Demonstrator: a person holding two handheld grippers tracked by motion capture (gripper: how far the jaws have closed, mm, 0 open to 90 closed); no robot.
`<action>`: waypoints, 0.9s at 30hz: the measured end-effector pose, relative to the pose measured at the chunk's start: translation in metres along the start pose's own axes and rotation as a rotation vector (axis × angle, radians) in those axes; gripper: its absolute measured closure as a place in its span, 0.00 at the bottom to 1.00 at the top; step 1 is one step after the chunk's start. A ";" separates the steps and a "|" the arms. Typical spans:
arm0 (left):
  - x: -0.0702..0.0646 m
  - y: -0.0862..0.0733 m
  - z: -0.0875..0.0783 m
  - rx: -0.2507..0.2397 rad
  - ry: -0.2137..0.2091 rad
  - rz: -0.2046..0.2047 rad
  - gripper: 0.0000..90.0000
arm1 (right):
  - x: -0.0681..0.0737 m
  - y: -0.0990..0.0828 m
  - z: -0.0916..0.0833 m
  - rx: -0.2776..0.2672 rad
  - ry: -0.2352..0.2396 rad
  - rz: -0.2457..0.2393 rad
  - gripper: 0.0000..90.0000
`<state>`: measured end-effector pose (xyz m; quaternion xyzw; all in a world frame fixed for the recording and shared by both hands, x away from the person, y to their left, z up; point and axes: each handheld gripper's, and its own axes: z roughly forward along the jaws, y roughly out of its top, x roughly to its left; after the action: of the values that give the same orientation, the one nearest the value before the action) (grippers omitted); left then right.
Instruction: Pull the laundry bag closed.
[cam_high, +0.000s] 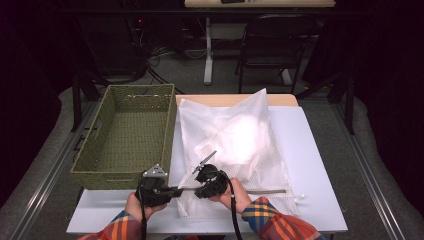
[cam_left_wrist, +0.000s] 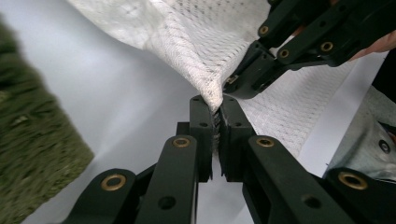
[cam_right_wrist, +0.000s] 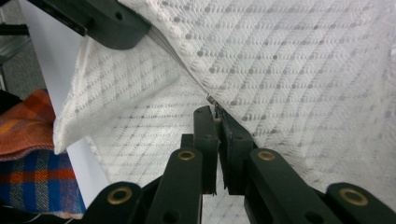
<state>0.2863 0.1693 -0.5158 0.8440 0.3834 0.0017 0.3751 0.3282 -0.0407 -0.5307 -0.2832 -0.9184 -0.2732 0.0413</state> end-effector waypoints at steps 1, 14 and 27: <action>0.000 0.000 0.001 -0.006 0.003 -0.001 0.95 | 0.000 0.000 0.000 0.003 0.001 0.000 0.97; 0.003 0.000 0.000 0.012 -0.003 -0.008 0.95 | -0.006 -0.007 -0.007 0.064 -0.019 0.038 0.97; 0.004 0.000 0.000 0.016 -0.007 -0.006 0.95 | -0.014 -0.023 -0.021 0.108 -0.048 0.052 0.97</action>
<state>0.2898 0.1717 -0.5171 0.8458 0.3846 -0.0054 0.3697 0.3259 -0.0748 -0.5275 -0.3106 -0.9250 -0.2151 0.0415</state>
